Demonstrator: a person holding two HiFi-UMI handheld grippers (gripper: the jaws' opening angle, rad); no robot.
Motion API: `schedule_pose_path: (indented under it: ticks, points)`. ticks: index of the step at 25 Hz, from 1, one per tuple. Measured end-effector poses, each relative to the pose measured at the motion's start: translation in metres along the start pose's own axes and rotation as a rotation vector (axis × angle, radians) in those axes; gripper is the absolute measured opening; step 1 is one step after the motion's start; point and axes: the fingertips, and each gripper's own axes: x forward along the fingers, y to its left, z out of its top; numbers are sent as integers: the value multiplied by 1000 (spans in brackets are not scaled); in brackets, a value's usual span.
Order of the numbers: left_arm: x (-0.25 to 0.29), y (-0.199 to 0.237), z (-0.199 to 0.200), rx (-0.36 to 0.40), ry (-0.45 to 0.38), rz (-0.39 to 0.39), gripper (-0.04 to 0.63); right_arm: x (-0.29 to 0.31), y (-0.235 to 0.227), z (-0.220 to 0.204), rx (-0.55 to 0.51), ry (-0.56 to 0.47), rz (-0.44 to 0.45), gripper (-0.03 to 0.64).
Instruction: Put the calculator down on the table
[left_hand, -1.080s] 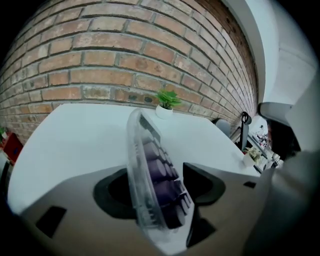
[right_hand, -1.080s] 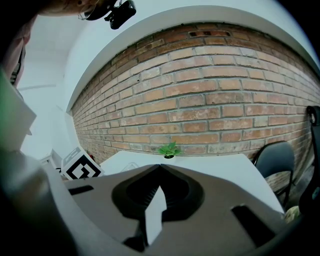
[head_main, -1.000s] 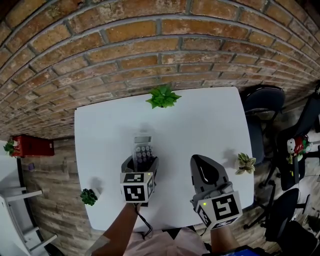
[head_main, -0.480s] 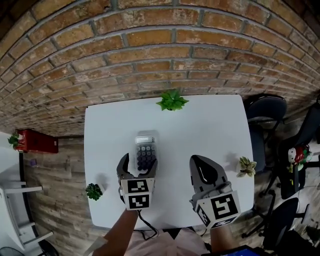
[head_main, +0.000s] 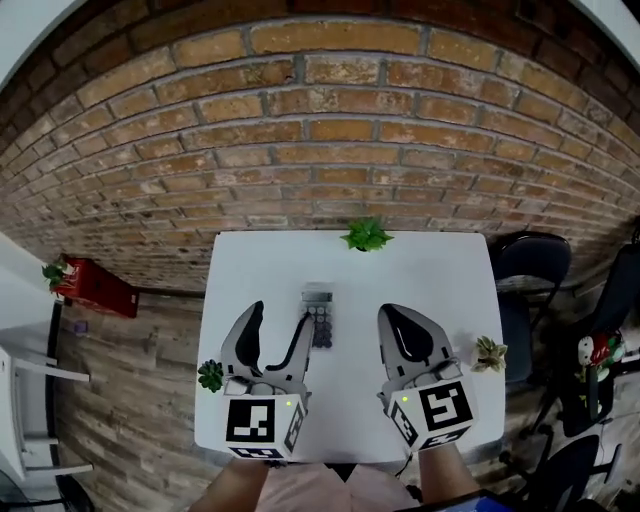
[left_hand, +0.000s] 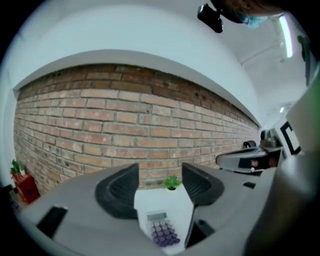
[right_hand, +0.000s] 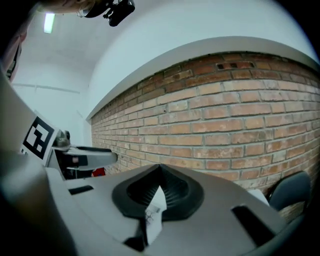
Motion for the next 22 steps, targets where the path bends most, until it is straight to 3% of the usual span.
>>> schedule_pose_path:
  ticks: [2, 5, 11, 22]
  points:
    - [-15, 7, 26, 11, -71, 41, 152, -2, 4, 18, -21, -38, 6, 3]
    - [-35, 11, 51, 8, -129, 73, 67, -9, 13, 40, -52, -81, 17, 3]
    - [-58, 16, 72, 32, -169, 122, 41, -26, 28, 67, -95, -141, 32, 2]
    - [-69, 8, 77, 34, -182, 112, 37, -43, 35, 74, -128, -153, 41, -2]
